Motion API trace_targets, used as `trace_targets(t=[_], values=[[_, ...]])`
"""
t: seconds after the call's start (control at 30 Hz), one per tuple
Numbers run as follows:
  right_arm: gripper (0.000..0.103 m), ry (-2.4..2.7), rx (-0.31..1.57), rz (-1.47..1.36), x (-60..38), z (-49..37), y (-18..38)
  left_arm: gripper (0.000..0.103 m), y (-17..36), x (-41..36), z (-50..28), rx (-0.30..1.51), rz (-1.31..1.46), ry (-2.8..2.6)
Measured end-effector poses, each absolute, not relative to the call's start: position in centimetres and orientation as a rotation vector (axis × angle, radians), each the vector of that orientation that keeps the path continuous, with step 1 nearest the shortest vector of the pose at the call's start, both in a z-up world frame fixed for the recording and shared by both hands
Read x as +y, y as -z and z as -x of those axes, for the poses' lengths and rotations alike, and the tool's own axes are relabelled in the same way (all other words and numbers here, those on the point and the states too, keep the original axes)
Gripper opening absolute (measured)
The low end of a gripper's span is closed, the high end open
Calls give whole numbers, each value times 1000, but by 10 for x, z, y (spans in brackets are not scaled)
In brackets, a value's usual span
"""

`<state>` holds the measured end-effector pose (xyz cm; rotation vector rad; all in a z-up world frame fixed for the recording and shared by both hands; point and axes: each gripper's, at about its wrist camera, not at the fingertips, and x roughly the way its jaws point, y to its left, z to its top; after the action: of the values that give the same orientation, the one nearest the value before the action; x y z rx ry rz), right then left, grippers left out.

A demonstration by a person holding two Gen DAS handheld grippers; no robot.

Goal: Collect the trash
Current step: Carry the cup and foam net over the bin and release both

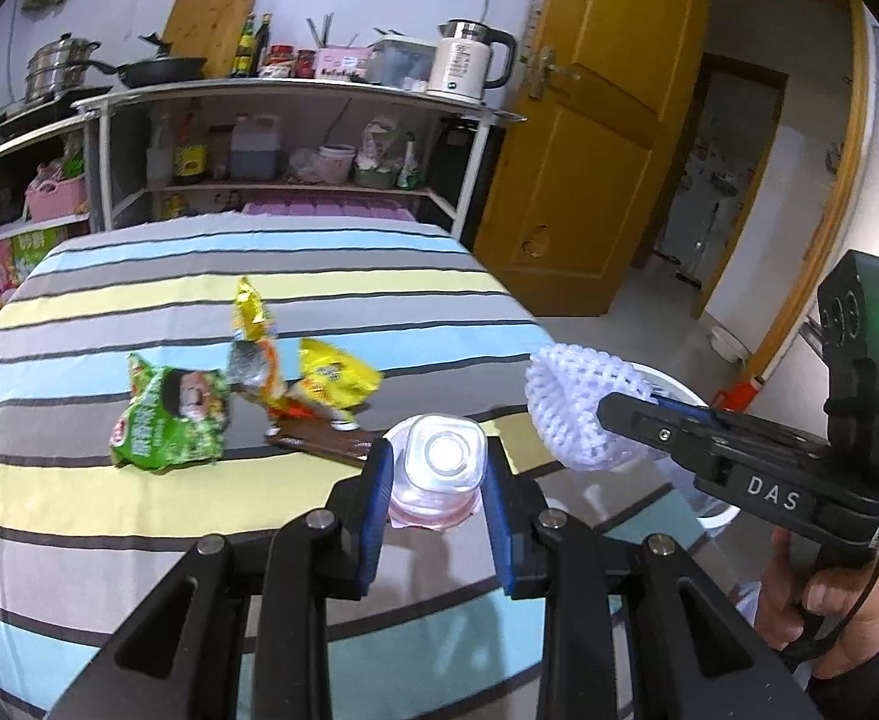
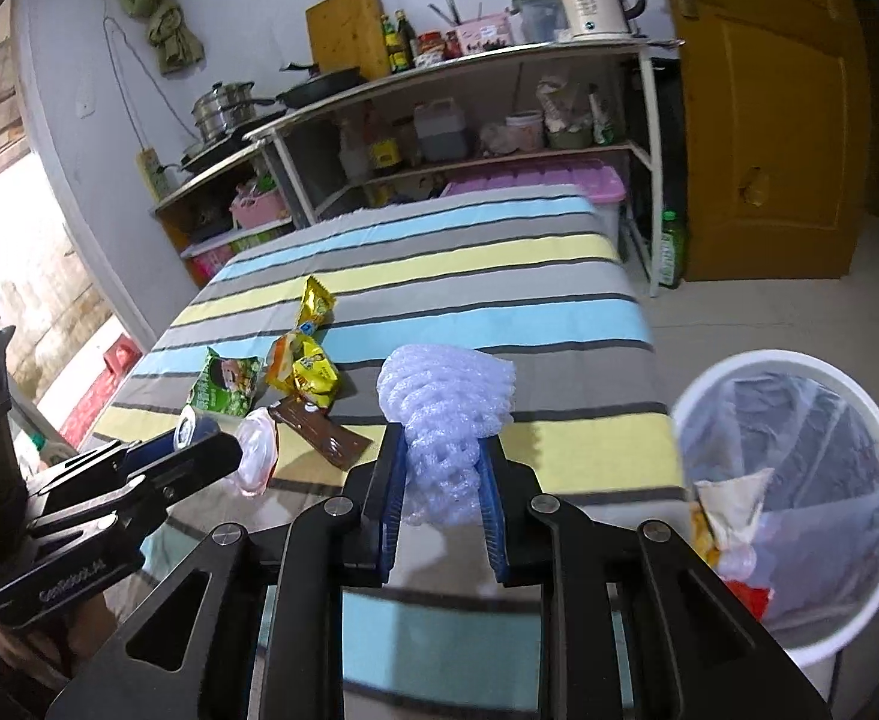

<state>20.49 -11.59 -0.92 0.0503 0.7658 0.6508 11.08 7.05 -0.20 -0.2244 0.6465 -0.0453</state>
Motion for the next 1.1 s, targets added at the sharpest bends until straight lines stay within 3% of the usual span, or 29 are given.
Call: trace_targets(t=[1.1], values=[[24, -390, 698, -180, -274, -192, -3, 31, -21, -71, -167, 637, 97, 313]])
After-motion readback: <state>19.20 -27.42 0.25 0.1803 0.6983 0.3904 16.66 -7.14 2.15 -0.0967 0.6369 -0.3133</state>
